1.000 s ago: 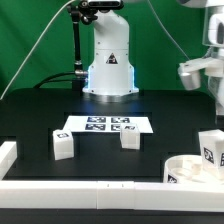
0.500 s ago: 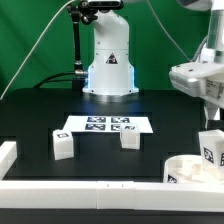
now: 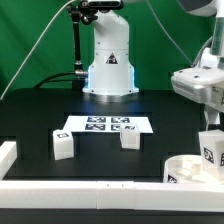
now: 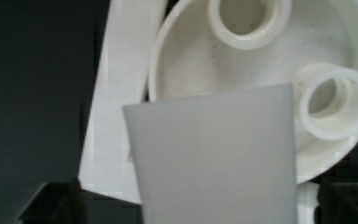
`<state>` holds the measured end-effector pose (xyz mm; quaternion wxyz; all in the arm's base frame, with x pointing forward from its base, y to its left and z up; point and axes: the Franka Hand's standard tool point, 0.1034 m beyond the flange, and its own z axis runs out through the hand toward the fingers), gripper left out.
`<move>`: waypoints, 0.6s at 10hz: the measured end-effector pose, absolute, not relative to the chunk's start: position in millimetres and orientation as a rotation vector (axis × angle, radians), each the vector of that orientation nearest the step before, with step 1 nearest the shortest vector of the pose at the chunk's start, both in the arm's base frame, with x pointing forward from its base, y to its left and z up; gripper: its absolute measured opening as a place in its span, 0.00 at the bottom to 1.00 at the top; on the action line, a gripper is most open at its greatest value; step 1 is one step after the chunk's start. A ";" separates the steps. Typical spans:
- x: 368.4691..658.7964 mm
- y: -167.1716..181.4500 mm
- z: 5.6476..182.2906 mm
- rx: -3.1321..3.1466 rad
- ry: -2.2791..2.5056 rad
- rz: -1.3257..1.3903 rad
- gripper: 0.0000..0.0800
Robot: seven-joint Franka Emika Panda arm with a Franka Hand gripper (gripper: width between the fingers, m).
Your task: Assemble stool
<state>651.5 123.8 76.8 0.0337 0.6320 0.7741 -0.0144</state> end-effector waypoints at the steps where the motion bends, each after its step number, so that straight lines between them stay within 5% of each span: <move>1: 651.5 122.1 76.5 1.947 2.379 -0.046 0.81; 3: 650.1 119.9 76.1 1.952 2.380 -0.057 0.43; 6: 649.7 118.8 75.7 2.001 2.339 -0.058 0.43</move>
Offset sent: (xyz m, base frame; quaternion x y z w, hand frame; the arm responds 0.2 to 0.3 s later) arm 0.0000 0.0000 0.0000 0.0000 0.0000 0.0000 1.0000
